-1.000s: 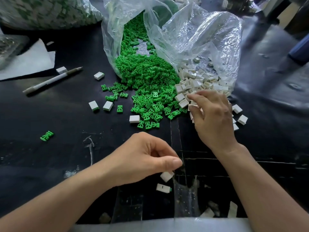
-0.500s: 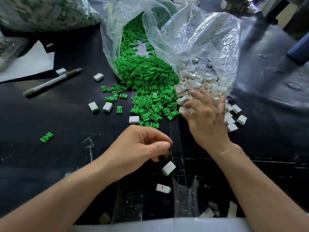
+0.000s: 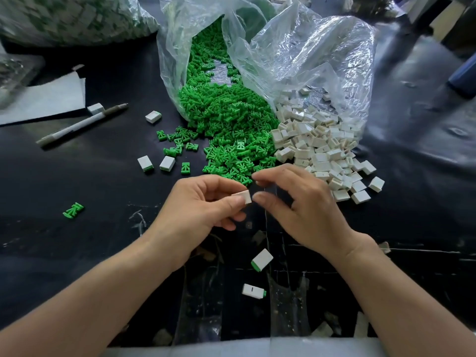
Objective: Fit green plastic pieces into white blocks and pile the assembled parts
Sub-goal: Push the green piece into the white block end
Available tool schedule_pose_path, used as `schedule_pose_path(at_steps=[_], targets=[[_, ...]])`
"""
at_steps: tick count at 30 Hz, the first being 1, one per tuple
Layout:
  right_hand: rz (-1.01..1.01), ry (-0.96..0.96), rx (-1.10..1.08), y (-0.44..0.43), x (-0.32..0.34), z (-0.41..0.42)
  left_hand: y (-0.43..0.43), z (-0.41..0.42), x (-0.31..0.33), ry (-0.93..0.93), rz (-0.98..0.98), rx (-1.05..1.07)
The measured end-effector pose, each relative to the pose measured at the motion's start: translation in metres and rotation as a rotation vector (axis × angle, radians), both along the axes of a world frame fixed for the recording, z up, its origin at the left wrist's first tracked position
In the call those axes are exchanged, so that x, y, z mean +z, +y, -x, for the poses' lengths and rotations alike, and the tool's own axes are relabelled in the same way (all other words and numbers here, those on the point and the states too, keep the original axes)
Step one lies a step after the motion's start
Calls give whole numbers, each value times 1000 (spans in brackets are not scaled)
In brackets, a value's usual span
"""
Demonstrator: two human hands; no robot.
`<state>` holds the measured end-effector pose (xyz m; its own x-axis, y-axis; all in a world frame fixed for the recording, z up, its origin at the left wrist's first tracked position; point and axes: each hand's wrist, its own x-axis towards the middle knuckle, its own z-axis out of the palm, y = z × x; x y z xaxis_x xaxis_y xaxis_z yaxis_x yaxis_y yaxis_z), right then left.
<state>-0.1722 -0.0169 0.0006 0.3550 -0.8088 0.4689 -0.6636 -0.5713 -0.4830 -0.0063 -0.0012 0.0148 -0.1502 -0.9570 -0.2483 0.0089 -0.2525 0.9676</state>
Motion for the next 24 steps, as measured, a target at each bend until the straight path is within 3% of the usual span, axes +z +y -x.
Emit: schedule_pose_path(at_steps=[3,10,24], targets=[[-78,12,-153,-4,-2,4,0,1,1,25,-26,1],[-163,303,-294,-8,-12,-1,1,1,1,59,-57,-18],[-284,282,-263,-3,-5,1,1,2,0,38,-79,-63]])
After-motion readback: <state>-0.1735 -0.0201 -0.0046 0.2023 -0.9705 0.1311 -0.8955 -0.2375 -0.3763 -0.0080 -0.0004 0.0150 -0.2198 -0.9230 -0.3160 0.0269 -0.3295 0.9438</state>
